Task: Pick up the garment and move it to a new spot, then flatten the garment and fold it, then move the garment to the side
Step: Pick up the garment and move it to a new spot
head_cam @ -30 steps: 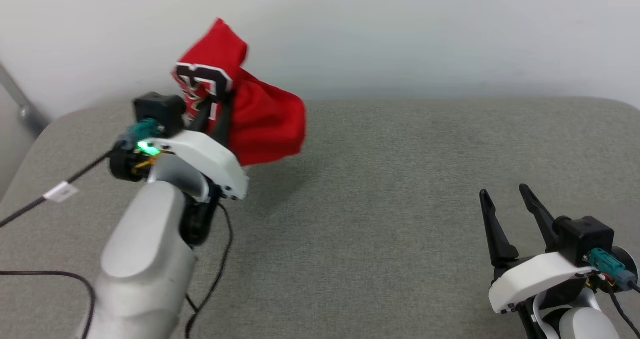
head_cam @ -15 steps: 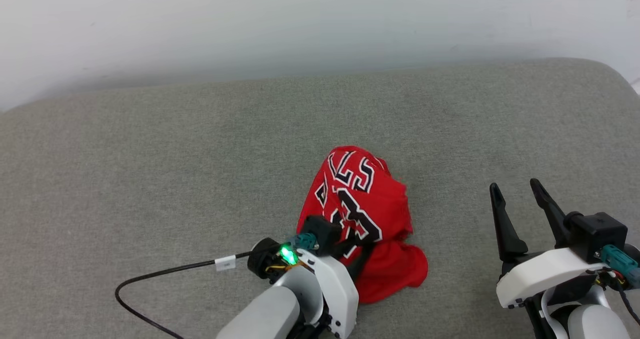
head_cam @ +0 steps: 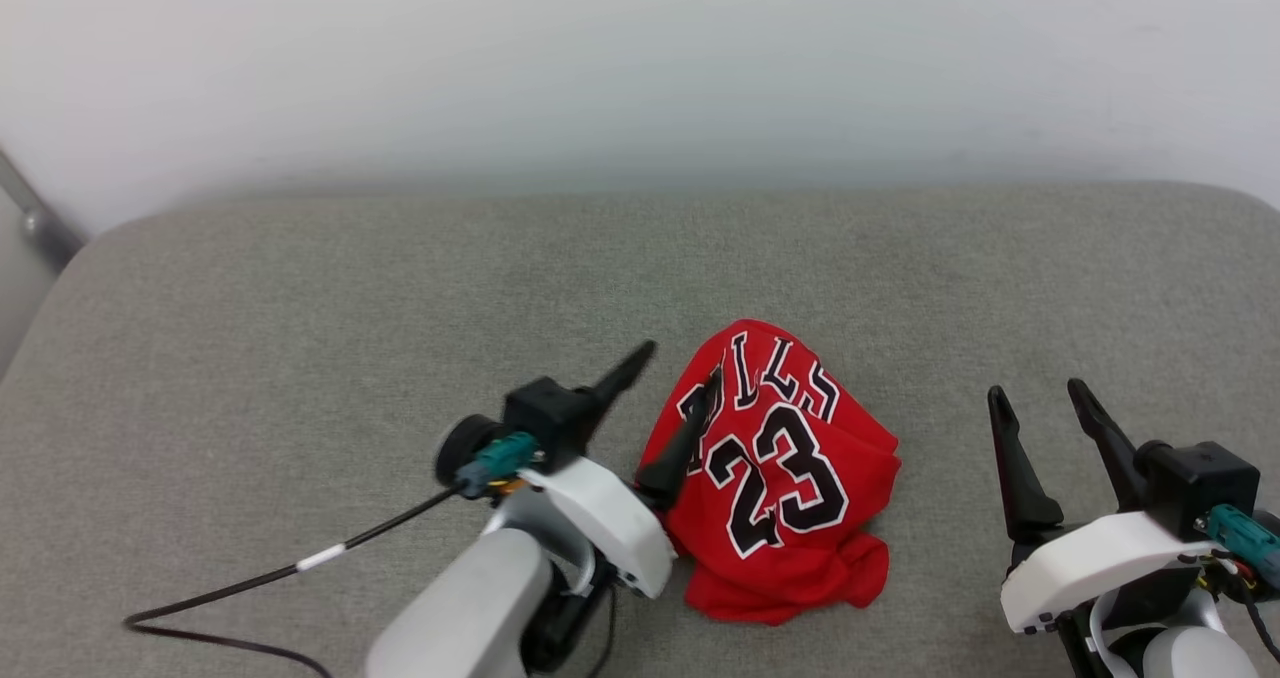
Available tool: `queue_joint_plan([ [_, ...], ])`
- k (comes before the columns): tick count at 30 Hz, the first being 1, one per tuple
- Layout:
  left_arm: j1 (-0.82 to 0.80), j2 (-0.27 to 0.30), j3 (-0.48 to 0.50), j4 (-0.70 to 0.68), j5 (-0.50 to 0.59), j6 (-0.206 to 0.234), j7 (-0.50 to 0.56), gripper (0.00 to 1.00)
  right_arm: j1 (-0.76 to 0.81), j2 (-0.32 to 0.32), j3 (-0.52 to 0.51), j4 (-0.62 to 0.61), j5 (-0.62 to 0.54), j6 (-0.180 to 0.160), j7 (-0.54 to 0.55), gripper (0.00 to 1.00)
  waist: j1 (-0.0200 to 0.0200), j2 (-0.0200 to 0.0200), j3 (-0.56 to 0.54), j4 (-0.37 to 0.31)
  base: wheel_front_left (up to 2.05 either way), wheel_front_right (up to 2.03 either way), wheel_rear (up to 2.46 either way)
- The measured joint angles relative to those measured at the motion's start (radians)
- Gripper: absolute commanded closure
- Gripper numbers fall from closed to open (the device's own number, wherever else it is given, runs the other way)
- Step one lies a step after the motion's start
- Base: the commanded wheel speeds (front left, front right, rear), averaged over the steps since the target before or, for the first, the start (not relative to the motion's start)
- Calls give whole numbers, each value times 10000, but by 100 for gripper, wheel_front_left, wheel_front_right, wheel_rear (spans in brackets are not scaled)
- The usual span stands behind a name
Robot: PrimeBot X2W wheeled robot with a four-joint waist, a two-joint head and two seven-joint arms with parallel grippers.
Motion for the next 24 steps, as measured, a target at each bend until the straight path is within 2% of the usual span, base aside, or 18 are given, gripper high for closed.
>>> queue_joint_plan([
  [7, 743, 851, 1478, -890, -104, 1275, -176, 0, 254, 0, -50, -44, 15, 0, 71, 0, 0, 0, -330, 183, 0, 0, 0],
  [12, 1598, 1394, 2378, -1267, -174, 1921, -192, 0, 381, 0, -56, -134, 12, 0, 153, 0, 0, 0, -397, 110, 0, 0, 0],
  [18, 2624, 1636, 3074, -1879, -8, 2322, -209, 0, 529, 0, -48, -249, -2, 0, 247, 0, 0, 0, -426, -12, 0, 0, 0],
  [24, 3056, 1670, 3170, -2316, 313, 2485, -221, 0, 524, 0, -12, -353, 13, 0, 305, 0, 1, 0, -390, -33, 0, 0, 0],
])
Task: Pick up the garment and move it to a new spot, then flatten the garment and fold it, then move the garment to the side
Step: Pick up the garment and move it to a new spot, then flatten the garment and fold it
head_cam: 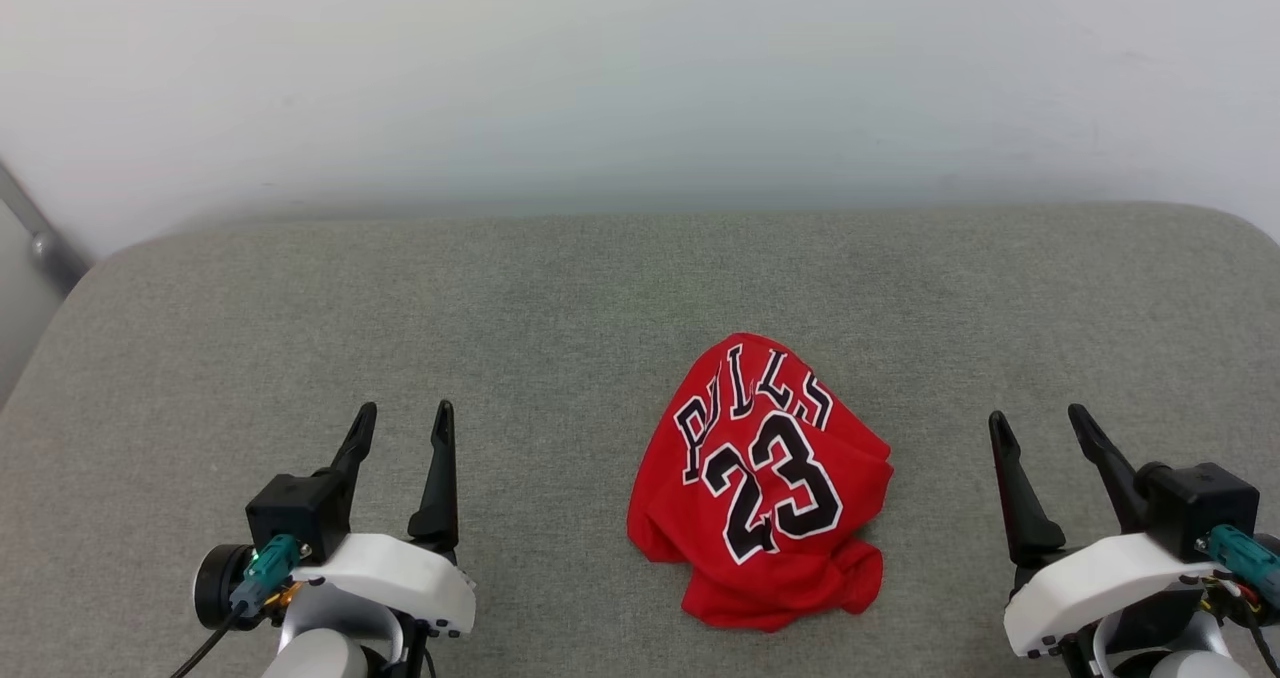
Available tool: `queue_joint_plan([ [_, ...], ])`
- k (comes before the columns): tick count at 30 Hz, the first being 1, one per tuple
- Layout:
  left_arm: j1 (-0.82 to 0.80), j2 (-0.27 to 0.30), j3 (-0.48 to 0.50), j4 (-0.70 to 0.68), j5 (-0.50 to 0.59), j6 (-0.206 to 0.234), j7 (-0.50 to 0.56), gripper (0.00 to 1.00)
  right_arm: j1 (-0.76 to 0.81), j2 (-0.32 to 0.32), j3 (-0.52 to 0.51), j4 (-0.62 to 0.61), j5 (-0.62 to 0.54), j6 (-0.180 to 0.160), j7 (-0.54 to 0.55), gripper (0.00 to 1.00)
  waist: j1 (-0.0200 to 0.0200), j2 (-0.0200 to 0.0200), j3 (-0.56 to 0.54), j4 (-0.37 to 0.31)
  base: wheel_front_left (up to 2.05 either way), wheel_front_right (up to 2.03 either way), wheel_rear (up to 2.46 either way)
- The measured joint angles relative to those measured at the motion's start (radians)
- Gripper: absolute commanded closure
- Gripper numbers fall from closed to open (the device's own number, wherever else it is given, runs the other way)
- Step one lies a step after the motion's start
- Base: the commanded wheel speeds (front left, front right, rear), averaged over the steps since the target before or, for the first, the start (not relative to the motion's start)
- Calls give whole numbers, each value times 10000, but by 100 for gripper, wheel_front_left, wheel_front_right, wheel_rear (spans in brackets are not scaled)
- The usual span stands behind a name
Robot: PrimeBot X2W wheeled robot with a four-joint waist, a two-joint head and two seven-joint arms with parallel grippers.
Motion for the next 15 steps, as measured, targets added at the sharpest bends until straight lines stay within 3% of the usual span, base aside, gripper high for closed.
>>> queue_joint_plan([
  [9, 37, 8, 10, -307, 221, 127, 0, 0, -41, 0, 35, 27, 238, 0, -17, 0, 0, 0, 71, 2, 0, 0, 0],
  [15, -89, 48, 169, -709, 299, 224, 0, 0, -798, 0, -746, 577, 389, 0, 633, 0, 0, 0, 444, 6, 0, 0, 0],
])
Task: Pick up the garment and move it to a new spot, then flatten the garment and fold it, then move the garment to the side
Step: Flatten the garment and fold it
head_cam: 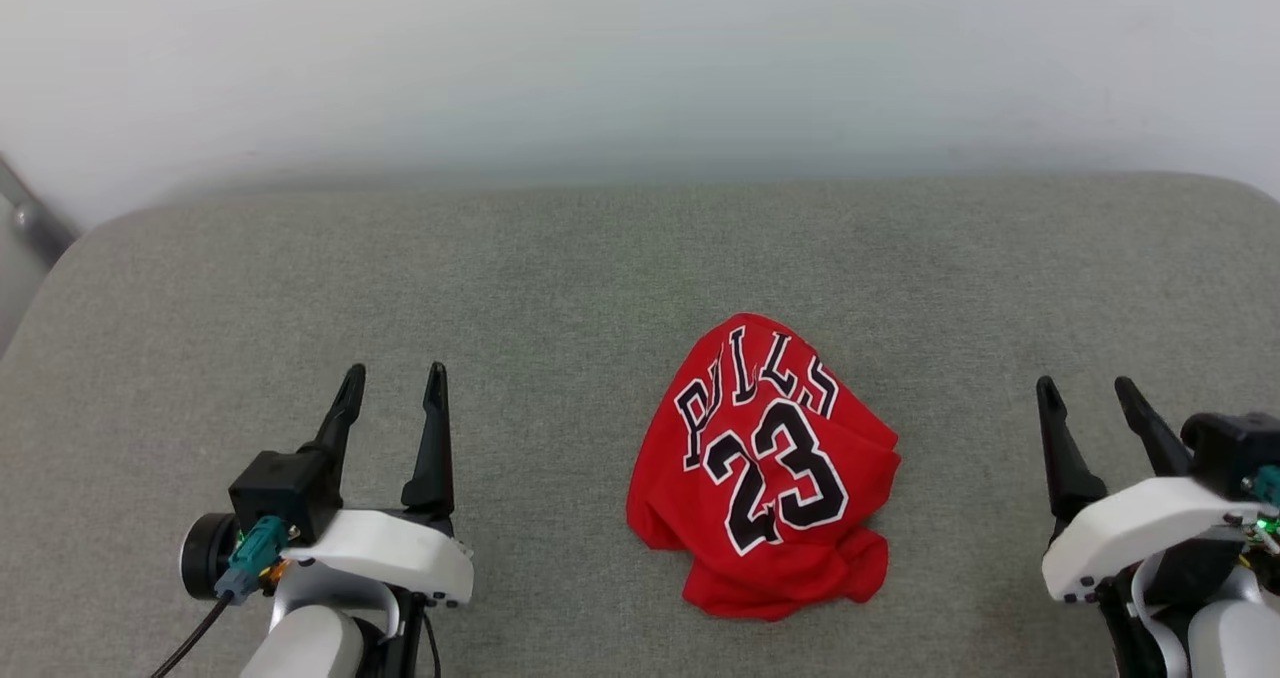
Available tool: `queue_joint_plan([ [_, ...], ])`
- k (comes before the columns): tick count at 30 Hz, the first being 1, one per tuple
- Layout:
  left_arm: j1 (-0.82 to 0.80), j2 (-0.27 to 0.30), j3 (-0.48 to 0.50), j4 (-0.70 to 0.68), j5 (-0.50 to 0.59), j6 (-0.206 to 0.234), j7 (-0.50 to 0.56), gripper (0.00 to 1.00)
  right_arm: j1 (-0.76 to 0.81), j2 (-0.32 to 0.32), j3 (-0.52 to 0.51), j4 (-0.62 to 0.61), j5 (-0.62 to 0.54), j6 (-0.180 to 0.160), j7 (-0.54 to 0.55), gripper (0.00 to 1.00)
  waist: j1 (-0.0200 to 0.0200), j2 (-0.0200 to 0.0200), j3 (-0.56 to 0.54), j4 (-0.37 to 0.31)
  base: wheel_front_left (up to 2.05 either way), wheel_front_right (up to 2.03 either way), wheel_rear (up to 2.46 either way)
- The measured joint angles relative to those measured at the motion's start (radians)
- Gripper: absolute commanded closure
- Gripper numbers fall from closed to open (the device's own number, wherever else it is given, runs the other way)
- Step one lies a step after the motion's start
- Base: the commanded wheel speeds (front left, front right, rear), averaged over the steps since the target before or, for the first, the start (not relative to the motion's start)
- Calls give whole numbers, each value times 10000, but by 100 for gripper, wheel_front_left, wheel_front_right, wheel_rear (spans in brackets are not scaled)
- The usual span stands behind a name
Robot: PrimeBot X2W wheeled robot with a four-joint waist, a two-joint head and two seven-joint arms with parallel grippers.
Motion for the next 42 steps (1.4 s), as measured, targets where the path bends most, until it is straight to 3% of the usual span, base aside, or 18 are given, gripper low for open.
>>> queue_joint_plan([
  [6, -235, -176, 98, -360, 117, -36, 0, 0, -1193, -6, -155, 917, -84, 0, 2215, 0, 0, 0, 399, 360, 0, 0, 0],
  [16, -550, -621, 420, -587, 479, -359, 0, 0, -2539, -479, 1375, 1737, 874, 0, 6502, 0, 0, 0, 1169, 1180, 0, 0, 0],
  [26, -752, -1051, 650, -374, 823, -880, 0, 0, -3181, -761, 1747, 3593, 1275, 6, 7505, 0, 0, 0, 1758, 1682, 0, 0, 0],
  [27, -769, -1076, 727, -345, 838, -901, 0, 0, -3220, -767, 1762, 3703, 1315, 6, 7517, 11, 0, 0, 1766, 1707, 0, 0, 0],
  [28, -781, -1085, 788, -320, 872, -938, 0, 0, -3285, -788, 1797, 3806, 1356, 4, 7530, 58, 0, 0, 1758, 1720, 0, 0, 0],
  [29, -782, -1089, 844, -305, 913, -947, 0, 0, -3314, -792, 1829, 3868, 1392, 4, 7494, 95, 0, 0, 1744, 1721, 0, 0, 0],
  [30, -782, -1091, 905, -268, 940, -972, 0, 0, -3335, -794, 1908, 3908, 1452, 2, 7434, 100, 0, 0, 1718, 1712, 0, 0, 0],
  [34, -709, -1139, 1074, -180, 1064, -1035, 0, 0, -3356, -872, 2362, 3718, 1540, 4, 6740, 100, 1, 0, 1540, 1597, 0, 0, 0],
  [42, -358, -1254, 1154, 82, 1250, -1131, 0, 0, -3291, -1174, 1885, 1603, 1030, 2, 5233, 100, 0, 0, 951, 1150, 0, 0, 0],
])
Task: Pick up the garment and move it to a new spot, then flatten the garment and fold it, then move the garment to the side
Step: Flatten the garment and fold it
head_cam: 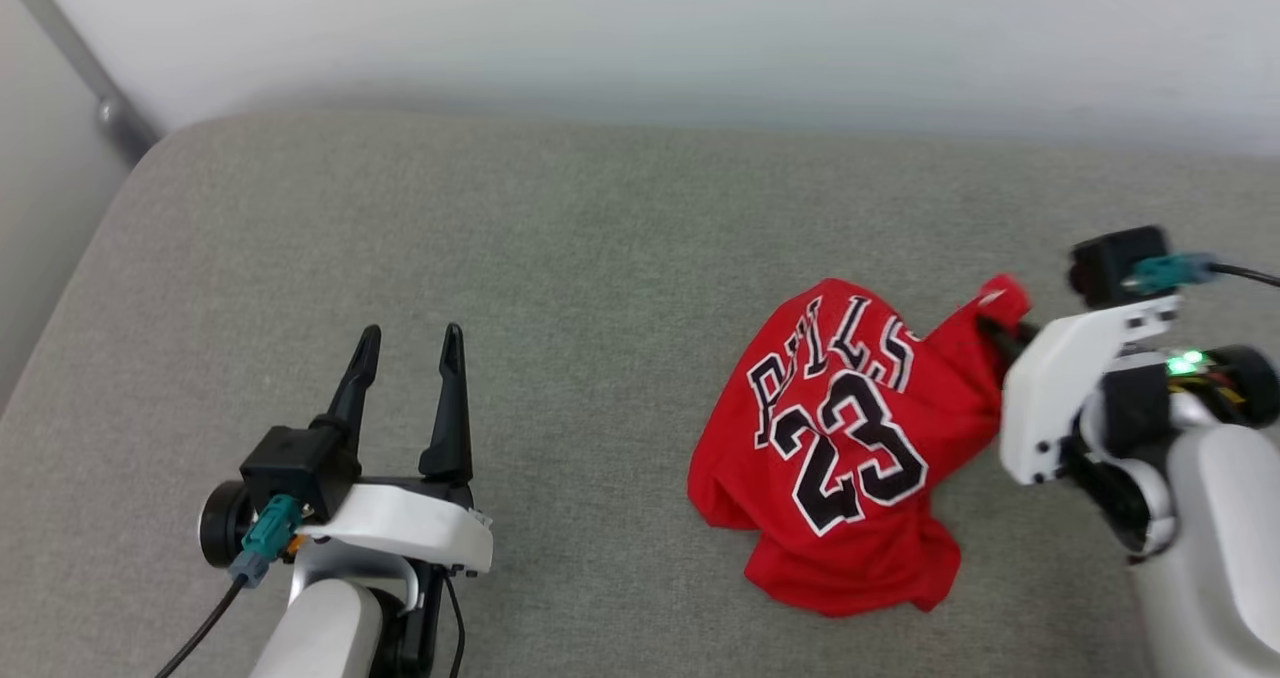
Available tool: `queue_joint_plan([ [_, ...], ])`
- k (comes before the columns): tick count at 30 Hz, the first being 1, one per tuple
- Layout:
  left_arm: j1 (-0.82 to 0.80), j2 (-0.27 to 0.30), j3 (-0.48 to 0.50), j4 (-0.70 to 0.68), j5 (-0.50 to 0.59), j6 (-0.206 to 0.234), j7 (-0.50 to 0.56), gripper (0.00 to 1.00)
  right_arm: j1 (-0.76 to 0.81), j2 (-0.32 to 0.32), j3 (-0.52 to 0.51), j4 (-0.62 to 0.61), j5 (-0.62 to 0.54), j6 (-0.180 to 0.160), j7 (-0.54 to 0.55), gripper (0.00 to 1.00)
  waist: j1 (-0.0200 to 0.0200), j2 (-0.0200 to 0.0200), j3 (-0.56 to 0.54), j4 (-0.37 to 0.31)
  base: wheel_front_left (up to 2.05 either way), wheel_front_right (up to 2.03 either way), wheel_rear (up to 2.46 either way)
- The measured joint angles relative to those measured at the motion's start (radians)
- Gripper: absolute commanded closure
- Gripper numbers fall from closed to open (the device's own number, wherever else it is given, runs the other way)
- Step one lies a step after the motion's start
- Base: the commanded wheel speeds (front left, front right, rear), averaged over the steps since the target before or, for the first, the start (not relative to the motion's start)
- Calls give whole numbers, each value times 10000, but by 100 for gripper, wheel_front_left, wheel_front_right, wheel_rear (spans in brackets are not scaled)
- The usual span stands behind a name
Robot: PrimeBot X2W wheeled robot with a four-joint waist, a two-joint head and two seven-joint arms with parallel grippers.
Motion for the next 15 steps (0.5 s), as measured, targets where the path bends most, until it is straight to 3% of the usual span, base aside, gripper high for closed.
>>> queue_joint_plan([
  [9, 420, 17, -48, 75, 48, 88, 4, 0, 2483, 658, -2955, -2405, -1124, 0, -343, 100, -1, 0, -721, -573, 0, 0, 0],
  [15, 659, 88, -73, 77, -10, 159, 136, 0, 5009, 1112, -4098, -2192, -1026, 0, 94, 100, -1, 0, -932, -825, 0, 0, 0],
])
